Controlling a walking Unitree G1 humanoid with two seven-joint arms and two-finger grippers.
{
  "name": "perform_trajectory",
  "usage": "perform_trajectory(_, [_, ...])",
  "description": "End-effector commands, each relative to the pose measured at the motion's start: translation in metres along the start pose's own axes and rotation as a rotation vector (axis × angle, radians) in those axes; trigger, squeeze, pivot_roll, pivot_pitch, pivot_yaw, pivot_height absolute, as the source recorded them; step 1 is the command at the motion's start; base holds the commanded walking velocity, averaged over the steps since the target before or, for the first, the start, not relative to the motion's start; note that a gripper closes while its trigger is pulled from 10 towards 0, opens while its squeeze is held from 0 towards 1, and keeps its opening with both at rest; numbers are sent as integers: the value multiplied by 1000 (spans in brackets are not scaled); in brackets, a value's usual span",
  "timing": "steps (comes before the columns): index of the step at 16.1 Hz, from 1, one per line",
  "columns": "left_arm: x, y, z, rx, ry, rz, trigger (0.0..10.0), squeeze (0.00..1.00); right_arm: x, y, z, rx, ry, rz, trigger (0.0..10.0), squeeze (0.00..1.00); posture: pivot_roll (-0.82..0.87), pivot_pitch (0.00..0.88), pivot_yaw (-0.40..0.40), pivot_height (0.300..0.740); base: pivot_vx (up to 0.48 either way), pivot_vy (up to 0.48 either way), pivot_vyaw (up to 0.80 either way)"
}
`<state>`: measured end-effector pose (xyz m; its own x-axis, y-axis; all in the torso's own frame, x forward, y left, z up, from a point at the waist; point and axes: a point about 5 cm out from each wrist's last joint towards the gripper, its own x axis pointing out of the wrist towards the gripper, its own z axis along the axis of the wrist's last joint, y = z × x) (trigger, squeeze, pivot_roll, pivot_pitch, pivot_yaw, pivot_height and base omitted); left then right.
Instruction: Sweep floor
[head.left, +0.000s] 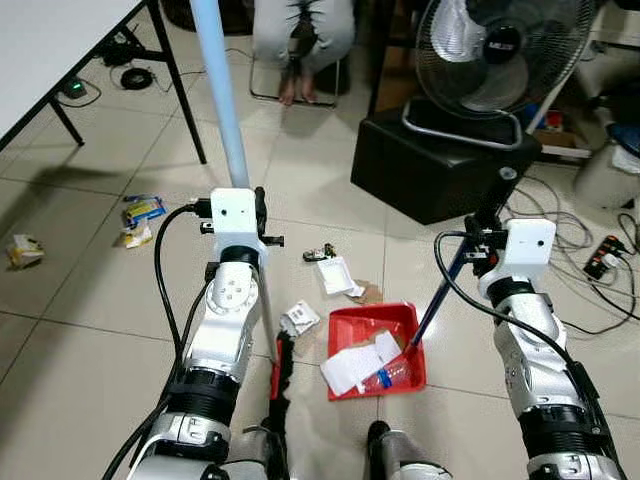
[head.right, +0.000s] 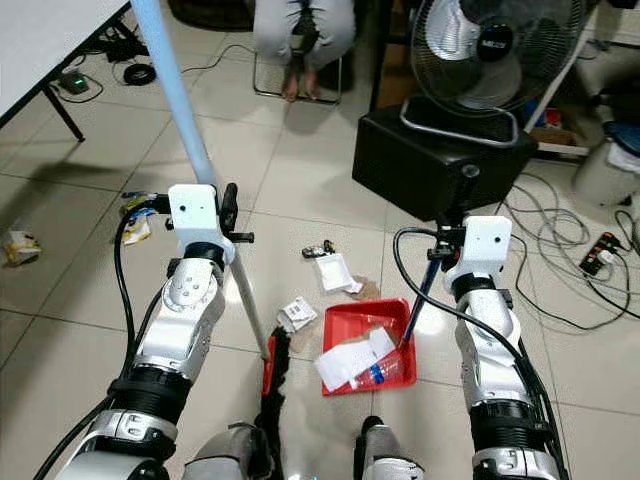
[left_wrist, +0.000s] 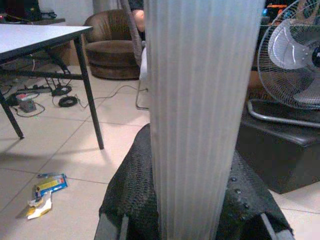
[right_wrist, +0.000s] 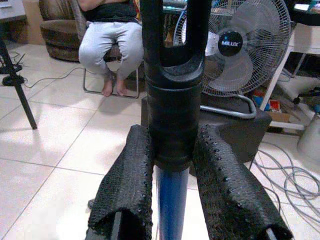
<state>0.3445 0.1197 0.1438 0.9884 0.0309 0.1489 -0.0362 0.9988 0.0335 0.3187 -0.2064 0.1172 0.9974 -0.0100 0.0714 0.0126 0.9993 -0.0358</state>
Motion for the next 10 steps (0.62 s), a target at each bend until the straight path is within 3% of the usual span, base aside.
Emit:
perform_trajectory(1, [0,-1,10,0,-55,9,10000,0,0,-2,13,-13,-57,7,10000,0,-127,186,-23,740,0,0,0])
perform_trajectory(10, [2,-1,14,24,-61,-9,10000,0,-4,0,10,1,-53,-5,10000,0,-122,179,6,740,0,0,0])
